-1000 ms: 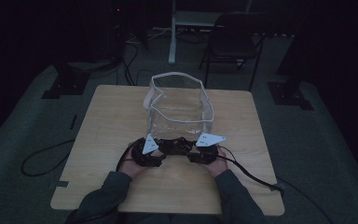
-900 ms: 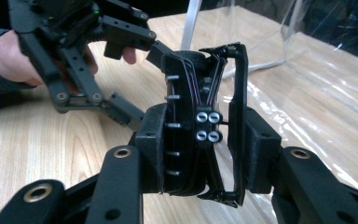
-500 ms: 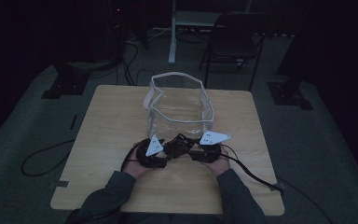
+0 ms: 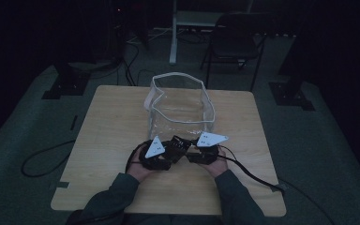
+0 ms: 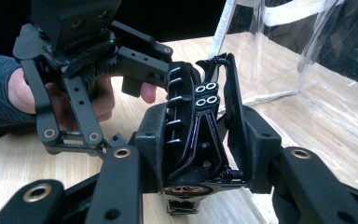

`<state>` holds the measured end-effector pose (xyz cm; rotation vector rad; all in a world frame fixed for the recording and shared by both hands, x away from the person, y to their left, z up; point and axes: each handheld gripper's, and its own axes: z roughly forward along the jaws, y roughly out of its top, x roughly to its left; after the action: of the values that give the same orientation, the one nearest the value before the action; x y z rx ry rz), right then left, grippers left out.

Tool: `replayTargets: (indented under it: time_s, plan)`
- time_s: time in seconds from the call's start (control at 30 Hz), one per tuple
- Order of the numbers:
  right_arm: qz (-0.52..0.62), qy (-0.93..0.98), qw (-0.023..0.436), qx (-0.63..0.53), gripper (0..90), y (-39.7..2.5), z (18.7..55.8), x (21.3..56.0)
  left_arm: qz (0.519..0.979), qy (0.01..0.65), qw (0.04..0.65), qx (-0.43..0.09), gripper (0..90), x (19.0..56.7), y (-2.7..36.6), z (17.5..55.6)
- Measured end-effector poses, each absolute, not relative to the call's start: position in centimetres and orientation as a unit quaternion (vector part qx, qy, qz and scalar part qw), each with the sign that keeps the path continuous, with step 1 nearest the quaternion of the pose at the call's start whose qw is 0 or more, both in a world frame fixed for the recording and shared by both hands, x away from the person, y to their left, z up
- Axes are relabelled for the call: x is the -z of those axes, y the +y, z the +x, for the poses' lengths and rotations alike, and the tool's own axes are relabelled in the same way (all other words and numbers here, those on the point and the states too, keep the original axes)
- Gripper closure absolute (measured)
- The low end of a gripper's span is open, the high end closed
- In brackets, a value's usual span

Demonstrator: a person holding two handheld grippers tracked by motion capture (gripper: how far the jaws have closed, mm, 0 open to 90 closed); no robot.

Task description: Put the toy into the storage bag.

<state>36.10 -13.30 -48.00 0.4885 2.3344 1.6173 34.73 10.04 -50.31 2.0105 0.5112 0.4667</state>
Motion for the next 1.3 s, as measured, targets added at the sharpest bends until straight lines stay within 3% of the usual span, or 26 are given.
replayTargets:
  time_s: [0.73, 1.3]
  plan:
    - [0.184, 0.788, 0.104, -0.578, 57.8, -12.2, 36.9, 48.4, 0.819, 0.211, 0.501, -0.182, 33.6, 50.3, 10.5, 34.6]
    - [0.2, 0.786, 0.159, -0.564, 58.6, -13.0, 35.8, 46.7, 0.809, 0.225, 0.504, -0.201, 33.8, 49.6, 12.3, 34.8]
